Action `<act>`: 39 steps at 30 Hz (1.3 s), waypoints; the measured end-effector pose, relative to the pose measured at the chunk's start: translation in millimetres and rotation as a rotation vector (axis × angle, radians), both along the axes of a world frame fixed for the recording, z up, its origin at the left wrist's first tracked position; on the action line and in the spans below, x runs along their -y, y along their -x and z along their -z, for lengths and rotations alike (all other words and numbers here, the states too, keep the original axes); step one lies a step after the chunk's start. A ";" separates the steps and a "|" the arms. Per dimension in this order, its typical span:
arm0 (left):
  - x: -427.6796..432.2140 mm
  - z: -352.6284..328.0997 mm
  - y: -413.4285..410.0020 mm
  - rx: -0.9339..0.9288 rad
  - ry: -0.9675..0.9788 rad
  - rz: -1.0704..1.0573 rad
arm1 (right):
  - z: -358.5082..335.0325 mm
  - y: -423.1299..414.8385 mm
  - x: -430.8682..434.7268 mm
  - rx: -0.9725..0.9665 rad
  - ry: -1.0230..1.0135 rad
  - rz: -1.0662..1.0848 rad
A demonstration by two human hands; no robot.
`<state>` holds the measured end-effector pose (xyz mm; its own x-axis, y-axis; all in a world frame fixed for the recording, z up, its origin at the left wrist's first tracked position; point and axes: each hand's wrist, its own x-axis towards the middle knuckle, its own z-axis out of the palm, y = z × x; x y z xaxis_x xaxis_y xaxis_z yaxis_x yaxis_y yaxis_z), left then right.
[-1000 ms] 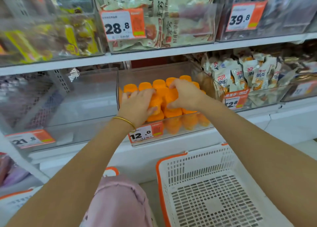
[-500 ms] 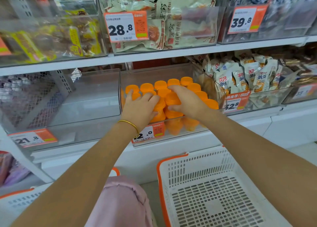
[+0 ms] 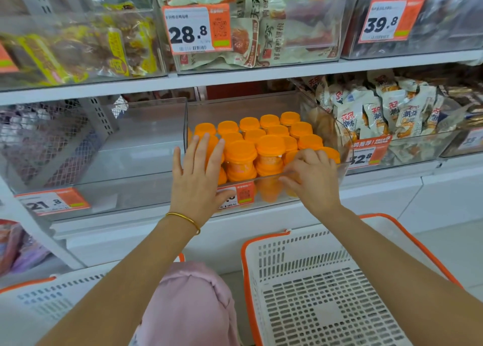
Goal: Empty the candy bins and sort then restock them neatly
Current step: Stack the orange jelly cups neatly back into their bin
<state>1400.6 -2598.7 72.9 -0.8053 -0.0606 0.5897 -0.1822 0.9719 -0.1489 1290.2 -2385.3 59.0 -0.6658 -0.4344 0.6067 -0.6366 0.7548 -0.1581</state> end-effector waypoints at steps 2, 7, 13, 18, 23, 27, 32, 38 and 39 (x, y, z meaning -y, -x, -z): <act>1.4 0.2 1.2 -0.008 -0.032 -0.005 | 1.1 3.5 2.7 0.026 0.076 -0.030; 9.9 0.5 7.5 -0.017 -0.077 -0.039 | 2.6 11.6 6.7 0.113 0.233 -0.126; 24.5 0.8 24.0 -0.036 -0.219 -0.076 | 1.6 26.0 22.5 0.153 0.282 -0.093; 39.6 -5.8 32.8 0.012 -0.269 -0.105 | -6.4 35.0 34.0 0.181 0.284 -0.098; 38.0 -7.3 43.1 0.046 -0.268 -0.149 | -4.3 48.6 43.6 0.210 0.262 -0.076; 36.2 -0.1 46.7 0.053 -0.285 -0.153 | 3.2 53.9 44.4 0.207 0.254 -0.064; 21.8 14.1 28.1 -0.215 -0.256 -0.028 | 6.2 53.4 43.0 0.167 0.238 -0.062; -75.9 75.9 -14.8 0.130 -0.427 0.197 | 12.7 28.6 10.3 0.155 0.304 -0.128; -89.3 90.3 -15.3 0.314 -0.488 0.127 | 22.2 17.8 1.3 0.171 0.334 -0.144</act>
<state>1415.9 -2509.4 -17.5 -0.9554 -0.1567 0.2503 -0.0797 0.9530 0.2924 1272.3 -2386.6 36.8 -0.7161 -0.3280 0.6161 -0.6753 0.5489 -0.4927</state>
